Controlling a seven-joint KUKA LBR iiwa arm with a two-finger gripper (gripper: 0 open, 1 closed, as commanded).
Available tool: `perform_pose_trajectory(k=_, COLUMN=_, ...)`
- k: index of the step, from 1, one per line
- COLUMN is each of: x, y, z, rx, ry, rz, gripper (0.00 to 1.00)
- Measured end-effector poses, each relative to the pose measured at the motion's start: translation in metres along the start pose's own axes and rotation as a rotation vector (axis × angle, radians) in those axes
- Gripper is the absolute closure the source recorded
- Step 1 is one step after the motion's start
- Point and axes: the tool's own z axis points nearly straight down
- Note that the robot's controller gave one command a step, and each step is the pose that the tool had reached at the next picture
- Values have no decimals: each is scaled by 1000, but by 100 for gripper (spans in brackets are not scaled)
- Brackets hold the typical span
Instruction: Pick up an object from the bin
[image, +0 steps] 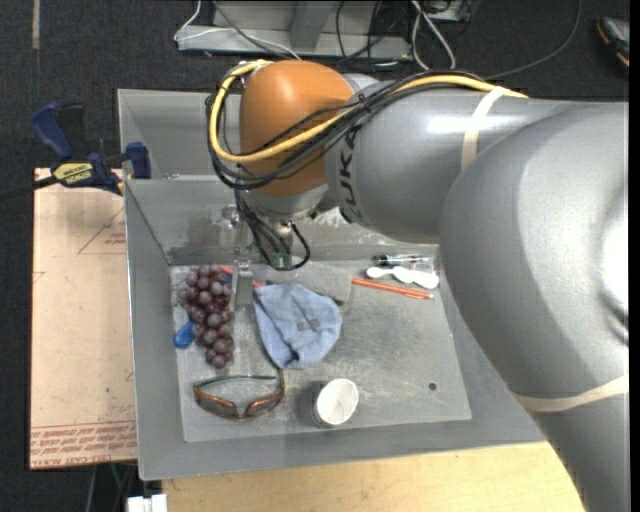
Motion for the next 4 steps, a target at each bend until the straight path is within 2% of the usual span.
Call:
perform_pose_trajectory(k=1, x=-2, y=-1, z=-6, rx=-1, ry=-7, rz=3, gripper=0)
perform_pose_trajectory(k=2, x=-2, y=13, z=50, rx=0, ry=-11, rz=-389, gripper=0)
perform_pose_trajectory(k=3, x=0, y=12, z=52, rx=-2, ry=-9, rz=-481, gripper=0)
perform_pose_trajectory(k=4, x=6, y=28, z=47, rx=1, ry=-12, rz=-917, gripper=0)
